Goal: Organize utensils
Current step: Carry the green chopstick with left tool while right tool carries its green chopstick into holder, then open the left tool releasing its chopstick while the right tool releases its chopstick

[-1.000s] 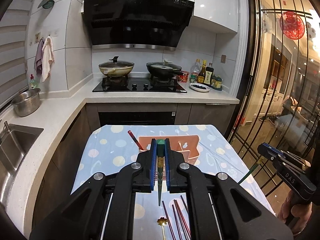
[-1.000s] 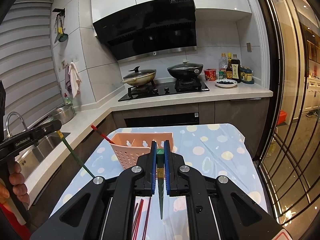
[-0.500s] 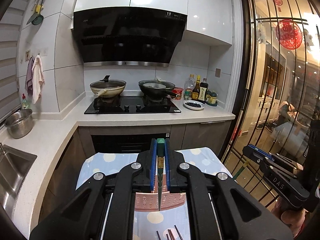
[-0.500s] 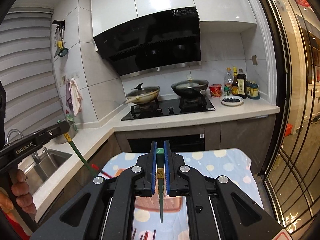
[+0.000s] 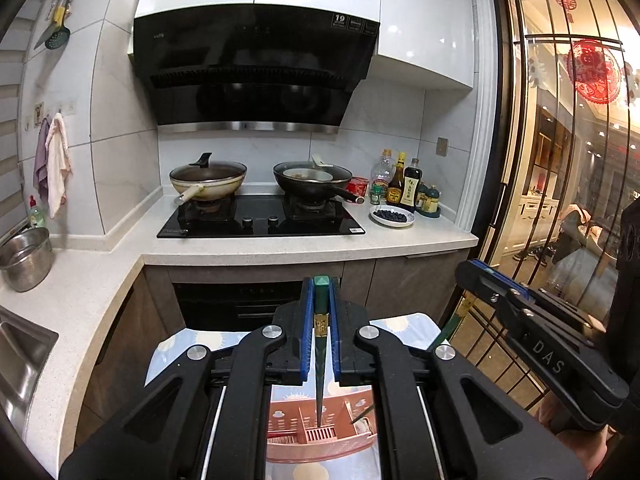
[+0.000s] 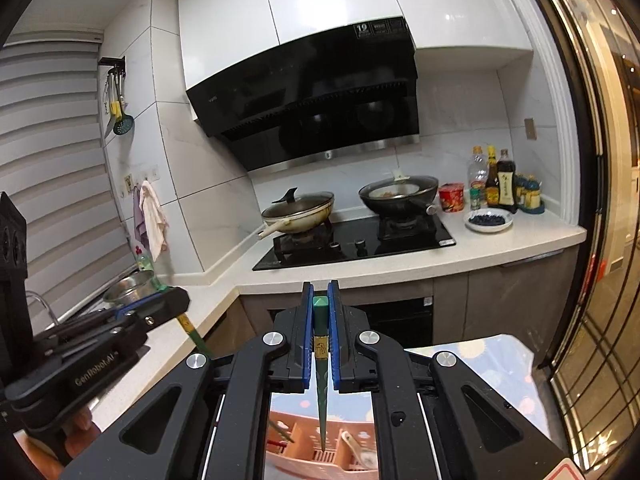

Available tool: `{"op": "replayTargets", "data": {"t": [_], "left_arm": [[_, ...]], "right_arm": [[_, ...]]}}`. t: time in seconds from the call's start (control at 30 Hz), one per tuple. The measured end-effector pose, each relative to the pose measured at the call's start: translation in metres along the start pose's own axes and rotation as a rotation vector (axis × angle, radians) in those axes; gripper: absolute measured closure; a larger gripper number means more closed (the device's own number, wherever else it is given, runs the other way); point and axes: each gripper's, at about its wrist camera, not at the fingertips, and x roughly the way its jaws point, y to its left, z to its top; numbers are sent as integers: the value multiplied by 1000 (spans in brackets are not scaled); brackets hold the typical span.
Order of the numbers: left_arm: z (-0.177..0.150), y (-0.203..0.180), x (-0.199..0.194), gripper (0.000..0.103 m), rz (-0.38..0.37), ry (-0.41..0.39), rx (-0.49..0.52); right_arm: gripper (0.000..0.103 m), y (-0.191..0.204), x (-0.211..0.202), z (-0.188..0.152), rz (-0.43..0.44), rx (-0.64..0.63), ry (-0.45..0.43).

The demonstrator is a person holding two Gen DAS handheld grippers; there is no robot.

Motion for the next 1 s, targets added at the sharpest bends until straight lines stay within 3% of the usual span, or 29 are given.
{"op": "replayTargets", "data": {"t": [0.27, 0.6, 0.67, 0.7, 0.73, 0.77, 0.8, 1.0], "left_arm": [[-26, 9, 36, 96, -6, 82, -11], [-53, 23, 54, 96, 15, 152, -52], [-54, 25, 54, 94, 28, 155, -58], [-55, 26, 53, 88, 36, 158, -65], [-56, 28, 53, 75, 44, 160, -75], [-56, 30, 52, 60, 55, 155, -84], [-57, 31, 50, 55, 69, 149, -90], [-65, 36, 36, 54, 81, 154, -102]], "right_arm": [[96, 1, 45, -41, -2, -15, 116], [96, -8, 64, -73, -27, -6, 199], [89, -10, 62, -76, -28, 6, 200], [78, -10, 61, -77, -31, 9, 201], [65, -11, 58, -78, -32, 12, 195], [59, -11, 54, -78, -36, 14, 184], [55, -12, 49, -79, -43, 13, 174], [52, -15, 24, -85, -56, 19, 158]]}}
